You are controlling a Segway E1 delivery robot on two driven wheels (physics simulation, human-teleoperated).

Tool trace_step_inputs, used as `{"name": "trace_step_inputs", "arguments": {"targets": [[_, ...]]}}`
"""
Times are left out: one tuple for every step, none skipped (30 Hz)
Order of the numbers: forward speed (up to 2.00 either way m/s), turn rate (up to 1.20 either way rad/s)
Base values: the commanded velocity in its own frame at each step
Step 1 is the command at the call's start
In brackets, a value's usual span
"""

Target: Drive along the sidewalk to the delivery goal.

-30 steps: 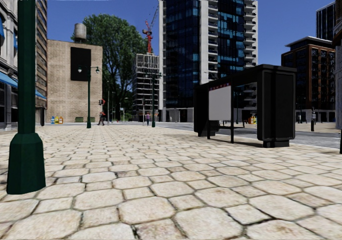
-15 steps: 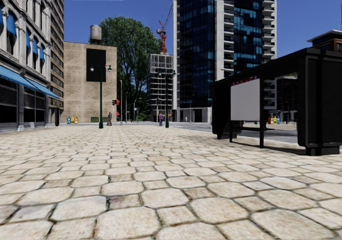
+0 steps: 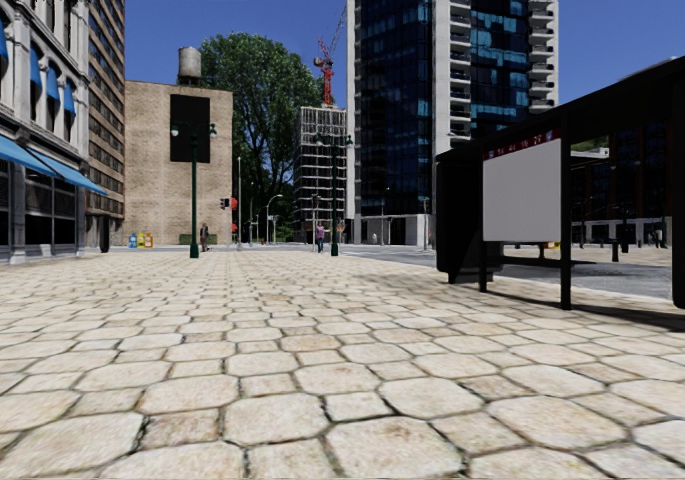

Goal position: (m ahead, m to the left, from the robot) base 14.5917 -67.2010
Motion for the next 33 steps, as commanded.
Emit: {"name": "trace_step_inputs", "arguments": {"targets": [[2.00,0.00],[2.00,0.00],[2.00,0.00],[2.00,0.00],[2.00,0.00],[2.00,0.00],[2.00,0.00],[2.00,0.00],[2.00,0.00],[2.00,0.00],[2.00,0.00],[2.00,0.00],[2.00,0.00],[2.00,0.00],[2.00,0.00],[2.00,0.00],[2.00,0.00],[2.00,0.00],[2.00,0.00],[2.00,0.00],[2.00,0.00],[2.00,0.00],[2.00,0.00],[2.00,0.00],[2.00,0.00],[2.00,0.00],[2.00,0.00],[2.00,0.00],[2.00,0.00],[2.00,0.00],[2.00,0.00],[2.00,0.00],[2.00,0.00]]}}
